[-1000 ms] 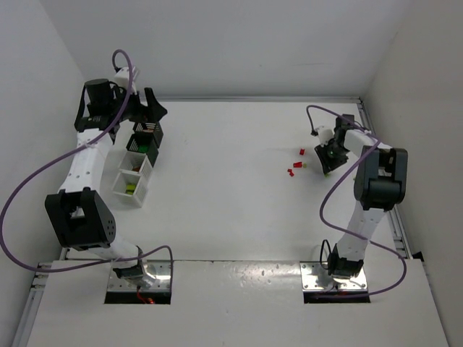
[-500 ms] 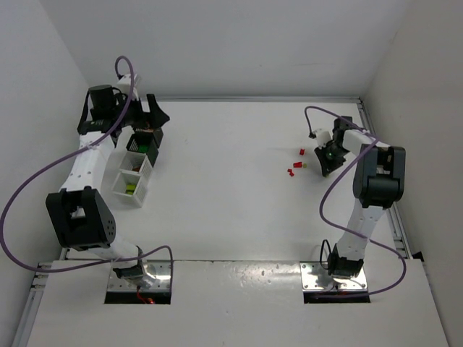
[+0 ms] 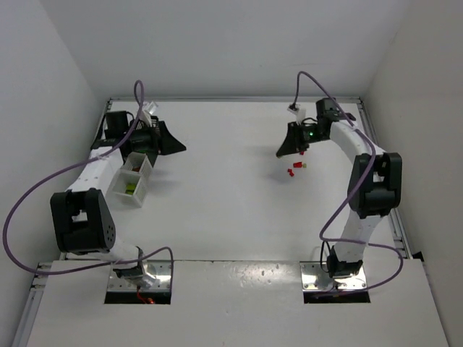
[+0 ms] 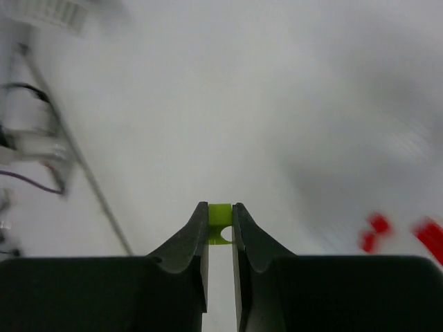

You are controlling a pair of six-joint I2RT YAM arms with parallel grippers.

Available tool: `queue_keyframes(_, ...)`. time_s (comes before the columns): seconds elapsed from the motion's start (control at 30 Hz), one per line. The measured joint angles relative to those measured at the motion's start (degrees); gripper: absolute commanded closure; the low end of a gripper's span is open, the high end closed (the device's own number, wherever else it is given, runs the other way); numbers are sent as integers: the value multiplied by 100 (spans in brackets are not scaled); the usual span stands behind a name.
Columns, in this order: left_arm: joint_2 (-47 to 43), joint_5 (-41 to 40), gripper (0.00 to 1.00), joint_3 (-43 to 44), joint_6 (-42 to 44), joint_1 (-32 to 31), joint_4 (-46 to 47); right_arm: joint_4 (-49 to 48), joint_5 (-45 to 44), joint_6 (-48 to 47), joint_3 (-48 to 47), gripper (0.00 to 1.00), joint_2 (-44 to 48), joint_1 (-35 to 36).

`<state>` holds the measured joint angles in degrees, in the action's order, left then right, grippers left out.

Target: Sort the legos into containers by color

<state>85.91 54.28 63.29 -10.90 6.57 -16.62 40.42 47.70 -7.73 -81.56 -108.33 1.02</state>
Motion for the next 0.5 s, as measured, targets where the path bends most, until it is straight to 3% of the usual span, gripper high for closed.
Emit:
queue_keyframes(0.3, -439, 98, 14, -354, -81, -1274, 343, -3014, 1797, 3965, 61, 100, -13, 1110)
queue_keyframes(0.5, -1034, -374, 11, -717, -72, -1775, 949, -4782, 2256, 6052, 240, 100, -258, 1331)
